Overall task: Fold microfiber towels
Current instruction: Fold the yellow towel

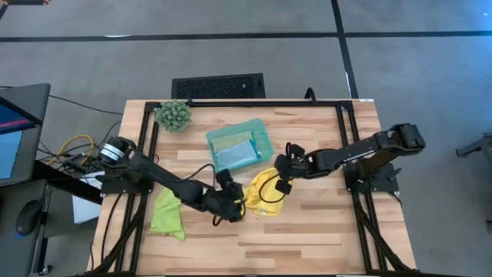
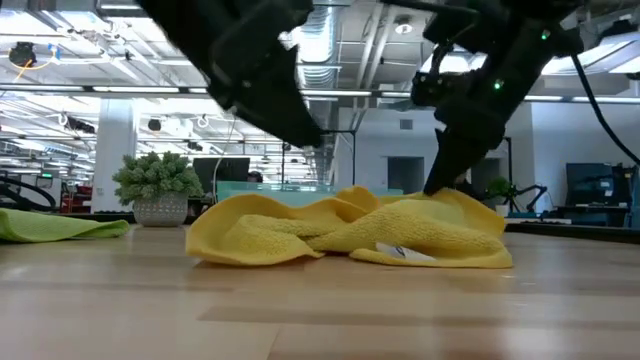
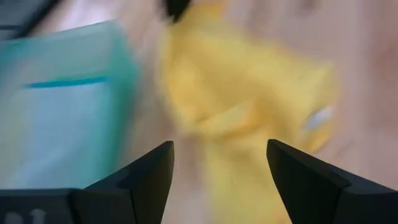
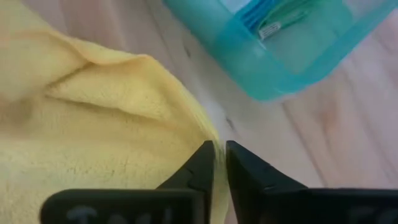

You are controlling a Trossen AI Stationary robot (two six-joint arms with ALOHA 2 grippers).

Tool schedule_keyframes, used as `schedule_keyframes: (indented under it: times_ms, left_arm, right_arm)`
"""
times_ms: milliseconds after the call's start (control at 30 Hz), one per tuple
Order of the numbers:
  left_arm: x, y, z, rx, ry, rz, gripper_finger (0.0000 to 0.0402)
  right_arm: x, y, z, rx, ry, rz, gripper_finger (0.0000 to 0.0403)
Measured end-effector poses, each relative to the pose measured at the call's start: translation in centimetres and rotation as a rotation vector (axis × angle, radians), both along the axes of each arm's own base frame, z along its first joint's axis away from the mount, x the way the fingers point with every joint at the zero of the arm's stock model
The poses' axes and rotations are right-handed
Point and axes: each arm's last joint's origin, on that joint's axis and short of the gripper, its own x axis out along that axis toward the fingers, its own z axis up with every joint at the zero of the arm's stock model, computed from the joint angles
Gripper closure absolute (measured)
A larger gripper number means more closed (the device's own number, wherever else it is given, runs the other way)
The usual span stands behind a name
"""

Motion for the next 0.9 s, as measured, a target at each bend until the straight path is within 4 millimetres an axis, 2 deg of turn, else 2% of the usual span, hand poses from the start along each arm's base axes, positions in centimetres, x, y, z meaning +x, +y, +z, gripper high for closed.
schedule_keyframes:
  times_ms: [100, 167, 333, 567, 667, 767, 900]
  left_arm:
    - [-0.3, -0.1, -1.8, -0.158, -0.128, -0.014, 0.0152]
    - [-0.4, 0.2, -2.7, -0.215, -0.163, 0.019, 0.0152]
    - [-0.2, 0.7, -3.3, -0.301, -0.181, 0.096, 0.0154]
    - [1.1, 1.1, -4.8, -0.387, -0.263, 0.172, 0.0198]
    - [2.0, 1.0, -4.3, -0.368, -0.310, 0.200, 0.0221]
    - [2.6, 1.1, -4.0, -0.345, -0.345, 0.242, 0.0239]
    - [2.7, 1.6, -4.0, -0.378, -0.367, 0.298, 0.0244]
  right_arm:
    - [-0.9, 0.1, 1.0, -0.010, -0.003, -0.018, 0.0317]
    - [-1.8, 0.3, 2.0, -0.037, -0.026, -0.092, 0.0309]
    - [-3.4, 3.3, 3.1, -0.087, -0.160, -0.120, 0.0306]
    - [-4.6, 9.1, 1.9, -0.088, -0.259, -0.016, 0.0312]
    - [-4.7, 11.2, 1.1, -0.130, -0.310, 0.020, 0.0312]
    - [-4.7, 12.1, 0.1, -0.182, -0.323, 0.037, 0.0312]
    - [-4.6, 12.4, -0.2, -0.196, -0.311, 0.045, 0.0312]
